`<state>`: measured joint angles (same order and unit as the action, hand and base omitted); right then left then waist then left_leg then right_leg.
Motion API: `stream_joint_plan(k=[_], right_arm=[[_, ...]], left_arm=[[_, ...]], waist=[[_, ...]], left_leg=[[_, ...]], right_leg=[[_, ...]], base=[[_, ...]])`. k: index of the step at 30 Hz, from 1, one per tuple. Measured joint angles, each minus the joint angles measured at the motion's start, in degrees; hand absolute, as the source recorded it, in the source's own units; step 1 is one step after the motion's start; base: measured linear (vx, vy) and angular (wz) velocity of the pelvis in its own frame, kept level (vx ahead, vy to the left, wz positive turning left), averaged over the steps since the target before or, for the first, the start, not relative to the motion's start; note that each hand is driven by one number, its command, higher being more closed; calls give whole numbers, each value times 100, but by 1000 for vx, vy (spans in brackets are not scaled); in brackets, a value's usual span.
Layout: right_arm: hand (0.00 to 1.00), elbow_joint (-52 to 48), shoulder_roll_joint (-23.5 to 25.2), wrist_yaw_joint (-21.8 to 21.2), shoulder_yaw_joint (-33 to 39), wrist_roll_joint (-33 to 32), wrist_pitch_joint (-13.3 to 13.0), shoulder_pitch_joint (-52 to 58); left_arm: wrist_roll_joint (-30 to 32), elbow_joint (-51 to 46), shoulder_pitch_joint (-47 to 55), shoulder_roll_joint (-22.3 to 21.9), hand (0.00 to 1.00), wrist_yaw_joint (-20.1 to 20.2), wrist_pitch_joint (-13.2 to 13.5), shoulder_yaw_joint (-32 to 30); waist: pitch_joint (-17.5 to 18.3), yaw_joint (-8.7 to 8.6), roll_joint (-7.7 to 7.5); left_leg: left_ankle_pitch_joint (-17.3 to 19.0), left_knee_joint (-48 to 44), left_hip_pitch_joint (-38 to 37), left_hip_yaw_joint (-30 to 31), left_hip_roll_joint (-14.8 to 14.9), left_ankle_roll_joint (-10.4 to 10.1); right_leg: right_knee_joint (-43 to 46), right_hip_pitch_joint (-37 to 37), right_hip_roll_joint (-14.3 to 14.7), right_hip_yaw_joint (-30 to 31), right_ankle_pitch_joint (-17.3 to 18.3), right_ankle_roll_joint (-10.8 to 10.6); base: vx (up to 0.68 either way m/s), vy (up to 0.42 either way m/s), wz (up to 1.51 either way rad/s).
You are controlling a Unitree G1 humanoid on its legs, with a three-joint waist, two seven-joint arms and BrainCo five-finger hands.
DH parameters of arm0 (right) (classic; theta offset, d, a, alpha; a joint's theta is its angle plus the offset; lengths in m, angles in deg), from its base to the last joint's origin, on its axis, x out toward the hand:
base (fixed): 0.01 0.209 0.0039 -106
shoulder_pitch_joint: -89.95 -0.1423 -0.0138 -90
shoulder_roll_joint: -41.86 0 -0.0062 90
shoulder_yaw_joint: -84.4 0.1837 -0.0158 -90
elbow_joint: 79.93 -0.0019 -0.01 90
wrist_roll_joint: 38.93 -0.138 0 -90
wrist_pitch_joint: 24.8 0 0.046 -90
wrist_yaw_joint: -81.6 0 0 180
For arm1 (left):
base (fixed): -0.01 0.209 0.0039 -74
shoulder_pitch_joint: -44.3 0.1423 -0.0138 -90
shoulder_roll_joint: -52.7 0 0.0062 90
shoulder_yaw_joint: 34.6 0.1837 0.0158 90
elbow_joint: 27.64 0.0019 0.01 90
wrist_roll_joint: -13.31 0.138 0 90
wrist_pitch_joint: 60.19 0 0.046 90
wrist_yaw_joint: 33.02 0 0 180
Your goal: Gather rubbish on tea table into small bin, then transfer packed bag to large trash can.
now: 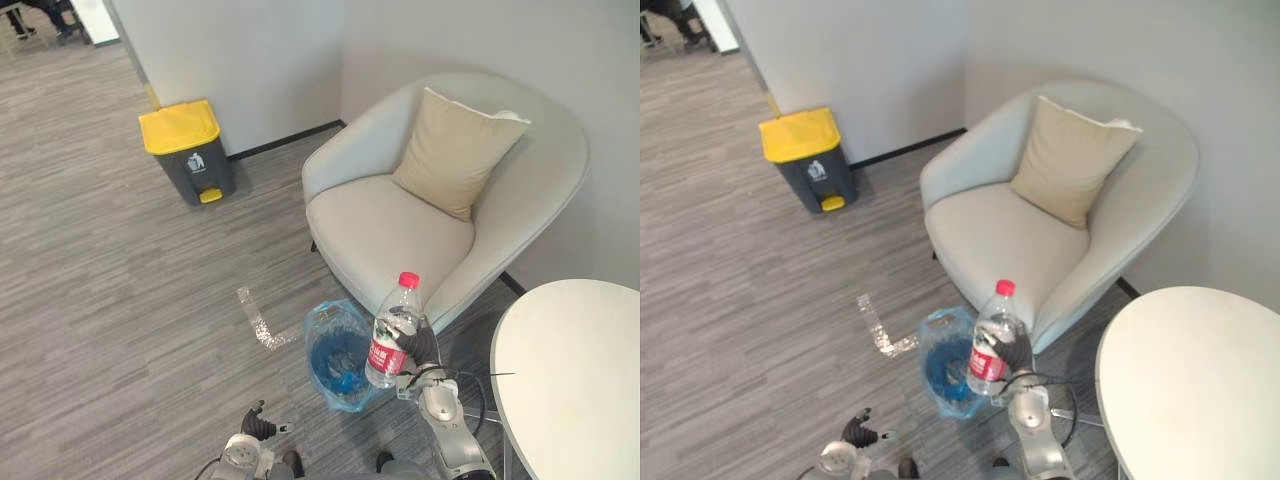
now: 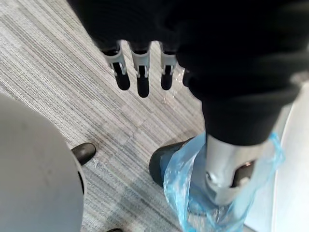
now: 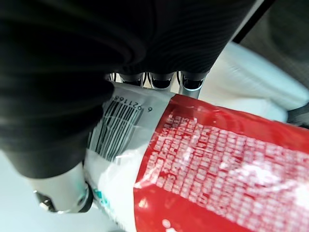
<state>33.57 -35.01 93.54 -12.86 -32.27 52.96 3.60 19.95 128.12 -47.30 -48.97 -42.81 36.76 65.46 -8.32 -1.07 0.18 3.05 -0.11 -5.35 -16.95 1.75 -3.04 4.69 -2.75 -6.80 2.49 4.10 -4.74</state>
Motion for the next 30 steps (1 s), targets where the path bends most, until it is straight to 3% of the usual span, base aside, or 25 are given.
stream_joint_plan(k=[3, 8, 15, 18, 23, 26, 30], right_arm=[[100, 267, -70, -82, -107, 5, 37, -13], [100, 655, -200, -199, -289, 16, 59, -94], [100, 919, -233, -284, -635, 179, 104, -322], [100, 919, -295, -293, -708, 244, 109, -515], [100, 854, -486, -216, -815, 242, 109, -1373], [100, 499, -492, -151, -873, 245, 132, -1668], [100, -62, -398, -11, -1034, 245, 144, -1940]], left_arm=[[0, 20, 2, 0, 0, 1, 1, -7], [0, 33, 12, 27, 0, 4, 7, -24], [-31, 10, 13, 74, 0, 5, 12, -178], [-121, -43, -55, 155, 0, 2, 16, -178], [-465, -234, -529, 75, 0, -16, 28, -281], [-606, -454, -822, -18, 0, -37, 33, -470], [-916, -831, -943, -123, 0, -235, 152, -731]], waist=[[0, -15, -4], [-2, -18, -17], [-76, 15, -85], [-222, 10, -107], [-898, 43, 234], [-1195, 93, 216], [-1300, 157, 208]], left_leg=[[-26, 32, -83, 0, 29, -25], [-390, 596, -287, 29, 6, -42], [-342, 570, -196, 46, -66, -54], [-34, -203, 470, 261, -67, 0], [585, -2231, 2178, 616, 278, 136], [742, -2841, 2977, 653, 346, 137], [1004, -3537, 3817, 649, 464, 75]], right_leg=[[1, -26, 53, 100, -2, 4], [9, 101, 111, 142, -3, 7], [128, 343, 82, 287, -27, -30], [290, 642, -21, 141, -28, -32], [1153, 1643, 91, -108, 73, -51], [2026, 2540, 60, -153, 348, -47], [2855, 3474, 38, -158, 635, -7]], base=[[-60, -45, -16], [-117, -57, -6], [-83, -9, -13], [-40, -11, 33], [-79, -5, 21], [-154, 3, 12], [-128, 0, -2]])
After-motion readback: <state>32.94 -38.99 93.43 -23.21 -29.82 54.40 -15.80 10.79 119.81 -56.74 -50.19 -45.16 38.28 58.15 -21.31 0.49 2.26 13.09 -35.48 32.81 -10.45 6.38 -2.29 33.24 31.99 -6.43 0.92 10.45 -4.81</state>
